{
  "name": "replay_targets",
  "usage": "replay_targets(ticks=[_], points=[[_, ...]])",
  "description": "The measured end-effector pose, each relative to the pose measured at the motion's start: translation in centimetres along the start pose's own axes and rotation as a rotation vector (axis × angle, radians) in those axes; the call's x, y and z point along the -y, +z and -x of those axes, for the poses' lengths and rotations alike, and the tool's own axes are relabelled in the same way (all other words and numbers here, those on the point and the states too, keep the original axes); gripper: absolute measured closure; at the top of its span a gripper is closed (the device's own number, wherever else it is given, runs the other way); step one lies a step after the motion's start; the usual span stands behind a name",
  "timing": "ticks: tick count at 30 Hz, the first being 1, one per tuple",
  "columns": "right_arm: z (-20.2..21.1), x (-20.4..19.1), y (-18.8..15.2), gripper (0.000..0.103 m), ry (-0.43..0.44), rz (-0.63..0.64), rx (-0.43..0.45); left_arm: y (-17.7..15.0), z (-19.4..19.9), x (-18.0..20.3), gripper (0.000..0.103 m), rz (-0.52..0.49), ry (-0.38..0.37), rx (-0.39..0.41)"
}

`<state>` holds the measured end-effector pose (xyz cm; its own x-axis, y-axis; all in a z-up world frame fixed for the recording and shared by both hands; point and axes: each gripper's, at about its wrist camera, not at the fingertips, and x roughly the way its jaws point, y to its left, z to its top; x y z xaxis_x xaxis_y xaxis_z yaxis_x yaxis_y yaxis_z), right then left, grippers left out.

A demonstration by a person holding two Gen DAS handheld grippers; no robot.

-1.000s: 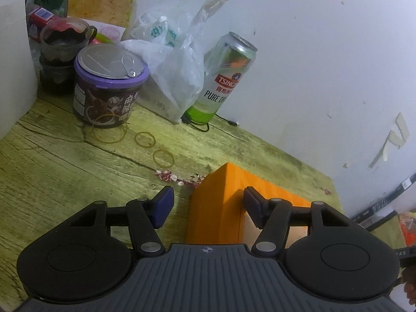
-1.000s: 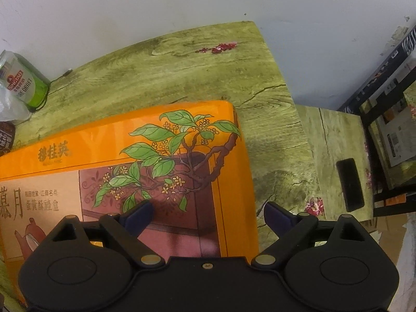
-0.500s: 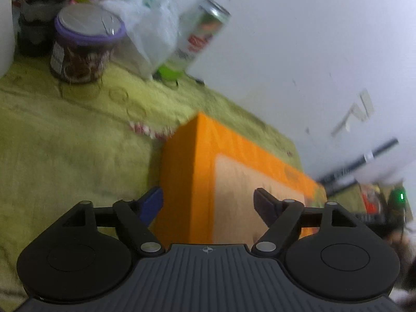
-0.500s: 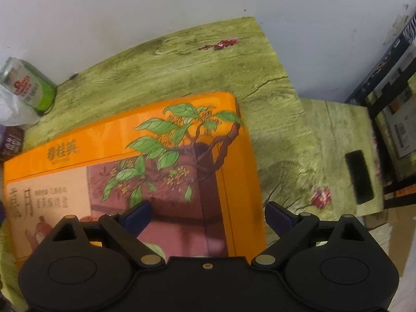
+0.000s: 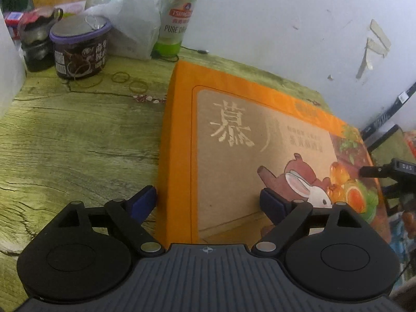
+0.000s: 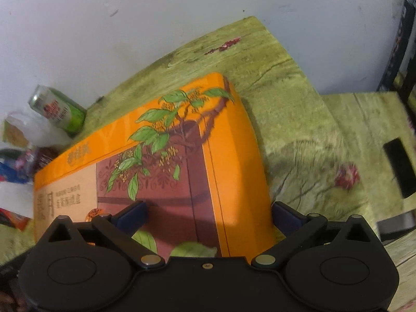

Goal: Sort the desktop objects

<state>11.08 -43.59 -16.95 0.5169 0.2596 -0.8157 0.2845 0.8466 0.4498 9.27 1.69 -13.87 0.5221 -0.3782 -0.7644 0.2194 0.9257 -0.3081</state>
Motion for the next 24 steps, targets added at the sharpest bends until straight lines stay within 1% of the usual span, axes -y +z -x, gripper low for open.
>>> replay_targets(ticks=[3,7,12,14,16,17,20,22,24], points=[[0.4,-0.5,-0.5,0.000,-0.014,0.009,0.038,0.4,0.3,0.9,0.015,-0.021,0.025,-0.017],[1.7,-2.3,-0.7,0.000,-0.024,0.072,0.092,1.1,1.3,1.3,0.015,-0.011,0.019,-0.028],[3.9,-4.6,-0.1,0.000,-0.036,0.117,0.116,2.1,3.9,1.5,0.015,0.013,-0.003,-0.021],[5.0,-5.3,0.0,0.000,-0.043,0.114,0.108,2.3,4.9,1.5,0.011,0.019,-0.027,-0.045],[6.0,-5.8,-0.2,0.000,-0.050,0.105,0.093,1.9,5.3,1.2,0.008,0.027,-0.049,-0.098],[6.2,-5.8,-0.4,0.000,-0.052,0.099,0.075,1.6,5.3,1.0,0.007,0.036,-0.055,-0.120],[6.4,-5.6,-1.7,0.001,-0.067,0.099,0.029,0.3,4.7,0.1,0.007,0.087,-0.052,-0.147],[6.4,-5.6,-2.6,0.001,-0.068,0.096,0.007,0.0,4.5,0.1,0.007,0.099,-0.037,-0.144],[6.6,-5.8,-3.1,0.001,-0.072,0.090,0.006,0.2,4.8,0.5,0.007,0.081,-0.027,-0.114]])
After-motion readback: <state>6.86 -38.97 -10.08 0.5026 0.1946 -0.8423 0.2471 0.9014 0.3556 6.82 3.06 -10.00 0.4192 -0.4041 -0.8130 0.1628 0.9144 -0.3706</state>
